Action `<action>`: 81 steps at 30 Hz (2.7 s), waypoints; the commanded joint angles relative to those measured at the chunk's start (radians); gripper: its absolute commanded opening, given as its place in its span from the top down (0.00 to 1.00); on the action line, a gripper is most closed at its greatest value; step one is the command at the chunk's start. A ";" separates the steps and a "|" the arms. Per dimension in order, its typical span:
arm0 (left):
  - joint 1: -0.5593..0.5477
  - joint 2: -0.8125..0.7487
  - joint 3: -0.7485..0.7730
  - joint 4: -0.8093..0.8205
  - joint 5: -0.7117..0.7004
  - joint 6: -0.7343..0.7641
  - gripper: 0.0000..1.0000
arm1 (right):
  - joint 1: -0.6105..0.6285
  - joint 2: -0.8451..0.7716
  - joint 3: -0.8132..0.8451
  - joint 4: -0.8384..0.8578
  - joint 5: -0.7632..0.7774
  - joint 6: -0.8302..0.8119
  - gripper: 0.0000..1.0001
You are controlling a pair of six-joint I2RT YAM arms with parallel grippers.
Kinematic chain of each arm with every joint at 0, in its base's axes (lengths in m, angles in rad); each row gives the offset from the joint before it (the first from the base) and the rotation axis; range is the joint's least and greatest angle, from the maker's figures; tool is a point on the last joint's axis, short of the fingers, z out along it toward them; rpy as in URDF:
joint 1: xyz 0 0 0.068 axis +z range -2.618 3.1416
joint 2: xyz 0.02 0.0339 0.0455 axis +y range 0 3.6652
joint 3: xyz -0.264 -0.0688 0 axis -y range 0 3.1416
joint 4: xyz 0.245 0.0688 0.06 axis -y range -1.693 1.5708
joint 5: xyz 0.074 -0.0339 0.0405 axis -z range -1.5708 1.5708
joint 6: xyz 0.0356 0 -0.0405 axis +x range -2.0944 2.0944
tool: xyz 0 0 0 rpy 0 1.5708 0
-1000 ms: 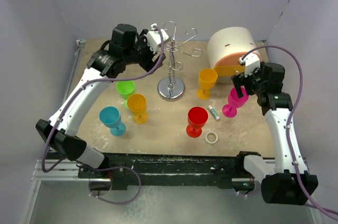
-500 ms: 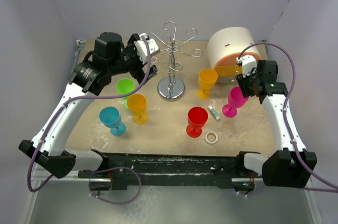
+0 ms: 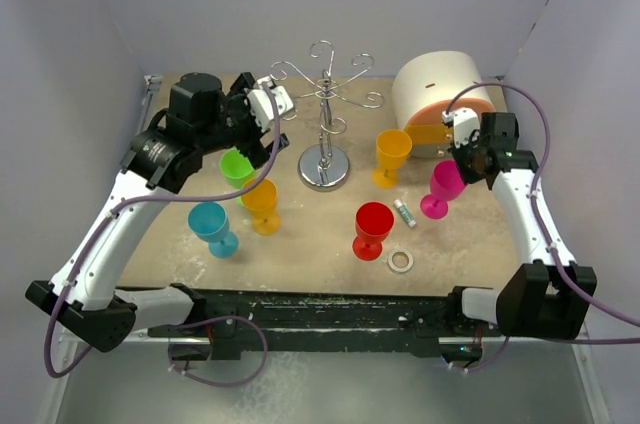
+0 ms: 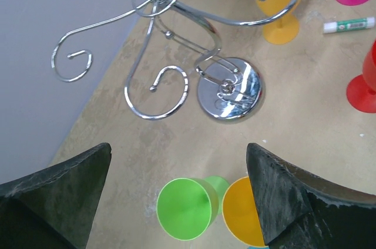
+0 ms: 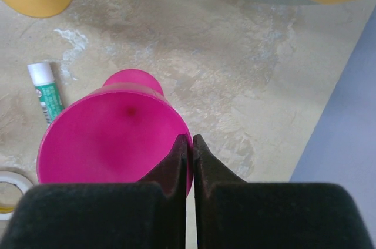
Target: Place the wine glass upside down on the wine glass rack
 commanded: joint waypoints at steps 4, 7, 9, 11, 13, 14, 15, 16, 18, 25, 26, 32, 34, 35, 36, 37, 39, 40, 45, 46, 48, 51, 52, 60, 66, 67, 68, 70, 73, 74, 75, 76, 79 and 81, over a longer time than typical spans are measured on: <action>0.094 -0.051 0.000 0.099 -0.058 -0.089 0.01 | 0.002 -0.076 0.092 -0.058 -0.001 0.008 1.00; 0.156 -0.057 0.009 0.099 -0.026 -0.185 0.01 | 0.002 -0.112 0.177 -0.101 0.017 0.006 1.00; 0.195 -0.061 0.020 0.088 0.011 -0.240 0.01 | 0.002 -0.140 0.245 -0.135 -0.012 0.004 1.00; 0.246 -0.071 0.029 0.086 0.089 -0.332 0.01 | 0.002 -0.163 0.312 -0.188 -0.121 -0.017 1.00; 0.326 -0.086 0.036 0.096 0.211 -0.438 0.01 | 0.002 -0.186 0.368 -0.216 -0.177 -0.020 1.00; 0.369 -0.093 0.036 0.112 0.273 -0.496 0.01 | 0.002 -0.193 0.396 -0.213 -0.206 -0.028 1.00; 0.411 -0.097 0.034 0.127 0.331 -0.546 0.01 | 0.002 -0.194 0.426 -0.225 -0.240 -0.022 1.00; 0.441 -0.099 0.035 0.140 0.371 -0.596 0.01 | 0.002 -0.192 0.455 -0.229 -0.260 -0.020 1.00; 0.486 -0.105 0.036 0.168 0.429 -0.660 0.01 | 0.002 -0.179 0.525 -0.231 -0.283 -0.005 1.00; 0.496 -0.116 0.087 0.204 0.442 -0.741 0.01 | 0.001 -0.130 0.697 -0.202 -0.422 0.053 1.00; 0.495 -0.109 0.099 0.213 0.458 -0.756 0.01 | 0.002 -0.129 0.711 -0.182 -0.440 0.075 1.00; 0.491 -0.037 0.141 0.315 0.554 -0.904 0.01 | 0.002 -0.098 0.774 -0.023 -0.580 0.220 1.00; 0.477 -0.004 0.167 0.336 0.557 -0.923 0.01 | 0.002 -0.085 0.792 0.032 -0.623 0.280 1.00; 0.455 0.014 0.184 0.339 0.552 -0.927 0.01 | 0.002 -0.080 0.797 0.065 -0.644 0.312 1.00; 0.433 0.033 0.201 0.343 0.548 -0.930 0.01 | 0.002 -0.078 0.802 0.102 -0.669 0.349 1.00; 0.412 0.051 0.217 0.351 0.547 -0.939 0.01 | 0.002 -0.077 0.802 0.140 -0.685 0.388 1.00; 0.371 0.089 0.242 0.384 0.557 -0.976 0.01 | 0.002 -0.076 0.801 0.222 -0.719 0.467 1.00; 0.354 0.110 0.252 0.404 0.566 -0.996 0.01 | 0.002 -0.073 0.801 0.259 -0.738 0.504 1.00; 0.276 0.214 0.333 0.428 0.551 -1.013 0.00 | 0.002 -0.063 0.772 0.435 -0.787 0.688 1.00; 0.263 0.229 0.349 0.427 0.550 -1.011 0.01 | 0.003 -0.057 0.775 0.457 -0.791 0.713 1.00; 0.241 0.262 0.385 0.423 0.550 -0.997 0.06 | 0.010 -0.042 0.783 0.489 -0.800 0.748 1.00; 0.183 0.310 0.450 0.394 0.532 -0.939 0.12 | 0.036 -0.017 0.794 0.504 -0.790 0.763 1.00; 0.164 0.324 0.471 0.381 0.523 -0.911 0.14 | 0.045 -0.010 0.796 0.504 -0.784 0.764 1.00; 0.074 0.387 0.542 0.333 0.448 -0.802 0.34 | 0.132 0.025 0.800 0.476 -0.734 0.723 1.00; 0.058 0.416 0.556 0.321 0.417 -0.790 0.53 | 0.145 0.037 0.799 0.467 -0.729 0.703 1.00; 0.057 0.420 0.558 0.319 0.414 -0.790 0.57 | 0.146 0.037 0.799 0.465 -0.728 0.698 1.00; 0.056 0.420 0.559 0.317 0.407 -0.790 0.62 | 0.146 0.036 0.797 0.464 -0.726 0.695 1.00; 0.054 0.422 0.558 0.316 0.391 -0.790 0.67 | 0.148 0.035 0.794 0.464 -0.725 0.692 1.00; 0.054 0.421 0.559 0.317 0.381 -0.790 0.71 | 0.151 0.033 0.790 0.459 -0.721 0.683 1.00; 0.054 0.422 0.561 0.317 0.379 -0.789 0.72 | 0.152 0.032 0.788 0.457 -0.720 0.680 1.00; 0.054 0.422 0.561 0.317 0.377 -0.789 0.75 | 0.154 0.032 0.786 0.456 -0.718 0.677 1.00; 0.054 0.424 0.561 0.317 0.376 -0.789 0.78 | 0.155 0.030 0.783 0.455 -0.717 0.675 1.00; 0.054 0.419 0.555 0.316 0.374 -0.785 0.85 | 0.156 0.023 0.774 0.455 -0.708 0.666 1.00; 0.054 0.414 0.554 0.315 0.372 -0.780 0.91 | 0.156 0.021 0.767 0.455 -0.706 0.661 1.00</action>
